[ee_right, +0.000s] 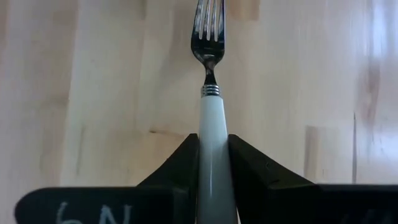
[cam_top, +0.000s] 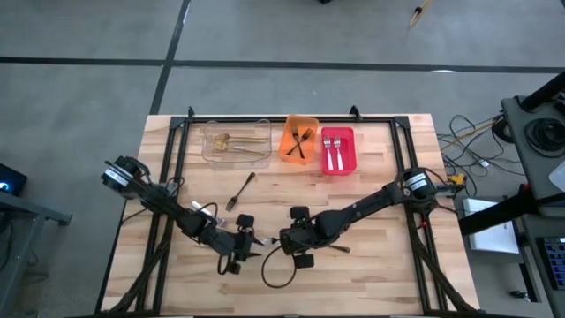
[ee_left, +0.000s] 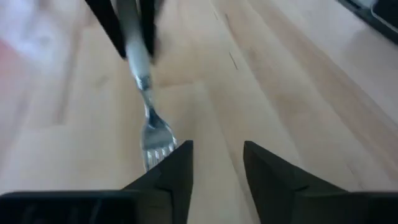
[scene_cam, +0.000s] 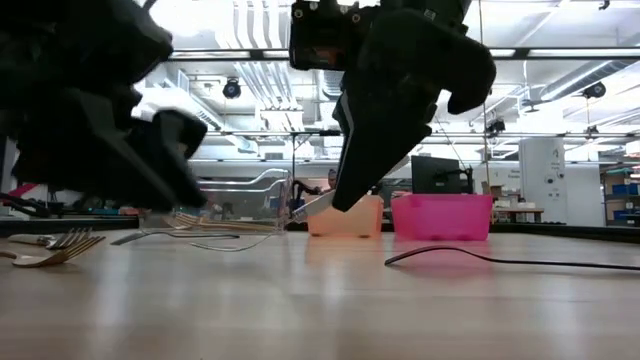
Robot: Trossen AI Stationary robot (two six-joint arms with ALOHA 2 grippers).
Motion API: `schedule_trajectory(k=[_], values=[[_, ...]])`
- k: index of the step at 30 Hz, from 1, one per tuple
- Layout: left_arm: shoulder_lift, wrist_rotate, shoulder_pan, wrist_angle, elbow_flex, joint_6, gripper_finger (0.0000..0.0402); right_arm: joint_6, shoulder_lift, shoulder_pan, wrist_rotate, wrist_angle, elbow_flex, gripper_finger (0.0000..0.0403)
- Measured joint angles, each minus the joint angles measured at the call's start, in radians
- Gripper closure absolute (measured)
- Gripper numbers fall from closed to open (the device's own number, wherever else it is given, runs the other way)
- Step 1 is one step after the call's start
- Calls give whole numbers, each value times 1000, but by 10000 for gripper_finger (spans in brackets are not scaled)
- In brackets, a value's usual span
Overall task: Sort silverware by color (type)
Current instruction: Put the white fork into the red bin
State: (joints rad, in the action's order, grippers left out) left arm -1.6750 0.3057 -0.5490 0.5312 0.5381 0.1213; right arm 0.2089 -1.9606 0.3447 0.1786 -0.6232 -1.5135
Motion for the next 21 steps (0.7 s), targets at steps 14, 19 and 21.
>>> schedule_trajectory(k=[14, 19, 21], values=[[366, 184, 3, -215, 1, -258, 217, 69, 91, -47, -3, -136, 1, 348], [523, 185, 14, -217, 1, -413, 222, 94, 207, -94, 8, -194, 1, 348], [580, 187, 19, -221, 1, -462, 224, 112, 264, -124, 43, -211, 2, 349]])
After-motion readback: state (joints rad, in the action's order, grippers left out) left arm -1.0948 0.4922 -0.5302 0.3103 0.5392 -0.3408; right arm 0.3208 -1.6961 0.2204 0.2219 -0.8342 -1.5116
